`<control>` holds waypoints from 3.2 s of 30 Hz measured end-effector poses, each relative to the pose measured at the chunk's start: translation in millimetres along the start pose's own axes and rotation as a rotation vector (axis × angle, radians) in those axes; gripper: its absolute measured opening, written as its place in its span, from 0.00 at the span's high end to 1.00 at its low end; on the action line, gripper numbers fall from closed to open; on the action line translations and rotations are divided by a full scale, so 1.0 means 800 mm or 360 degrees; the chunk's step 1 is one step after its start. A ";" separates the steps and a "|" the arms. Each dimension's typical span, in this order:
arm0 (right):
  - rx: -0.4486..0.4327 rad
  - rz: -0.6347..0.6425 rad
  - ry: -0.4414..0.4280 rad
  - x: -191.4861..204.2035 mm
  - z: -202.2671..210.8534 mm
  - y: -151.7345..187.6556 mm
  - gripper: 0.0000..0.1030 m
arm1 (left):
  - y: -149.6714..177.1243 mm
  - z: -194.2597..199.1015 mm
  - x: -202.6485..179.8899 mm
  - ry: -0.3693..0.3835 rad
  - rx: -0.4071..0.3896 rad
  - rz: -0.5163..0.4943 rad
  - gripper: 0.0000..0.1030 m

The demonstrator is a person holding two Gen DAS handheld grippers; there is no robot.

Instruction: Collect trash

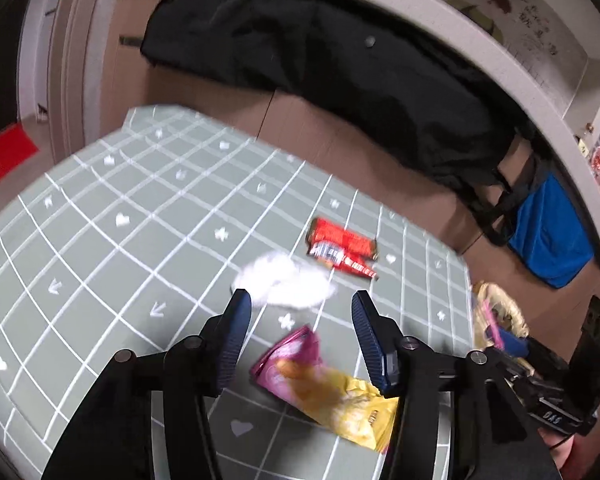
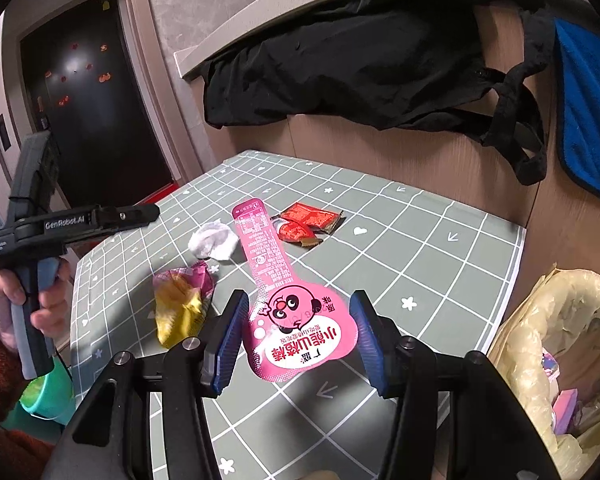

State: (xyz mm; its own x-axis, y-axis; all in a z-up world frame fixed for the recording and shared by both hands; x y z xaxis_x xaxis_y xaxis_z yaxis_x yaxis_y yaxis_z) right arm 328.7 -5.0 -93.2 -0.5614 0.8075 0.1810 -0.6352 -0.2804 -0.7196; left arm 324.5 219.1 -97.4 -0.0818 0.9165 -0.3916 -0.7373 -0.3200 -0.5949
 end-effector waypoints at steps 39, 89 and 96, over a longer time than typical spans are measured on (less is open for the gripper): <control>-0.0183 0.0132 0.0111 -0.013 0.062 -0.051 0.52 | -0.039 0.063 -0.111 -0.0126 -0.0401 -0.0234 0.98; -0.0259 0.0132 0.0195 -0.055 0.087 -0.074 0.52 | -0.062 0.068 -0.188 -0.0100 -0.0545 -0.0433 0.97; -0.0418 0.0103 0.0355 -0.111 0.176 -0.092 0.52 | -0.064 0.072 -0.311 0.0001 -0.0666 -0.0629 0.97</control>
State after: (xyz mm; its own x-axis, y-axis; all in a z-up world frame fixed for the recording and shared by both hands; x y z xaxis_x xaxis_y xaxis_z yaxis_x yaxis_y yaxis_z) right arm 351.0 -129.4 38.4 -0.4479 0.8941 -0.0004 -0.4280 -0.2148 -0.8779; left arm 343.8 21.0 70.9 0.1469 0.9856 -0.0834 -0.3836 -0.0210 -0.9233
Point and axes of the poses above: each gripper's, at about its wrist camera, not at the fingertips, and z roughly against the way its jaws point, x to its left, y to its underside, the point moved 9 cm from there along -z, roughly the way its jaws point, and after that the axes turned 4 degrees about x, right-handed, at the moved point
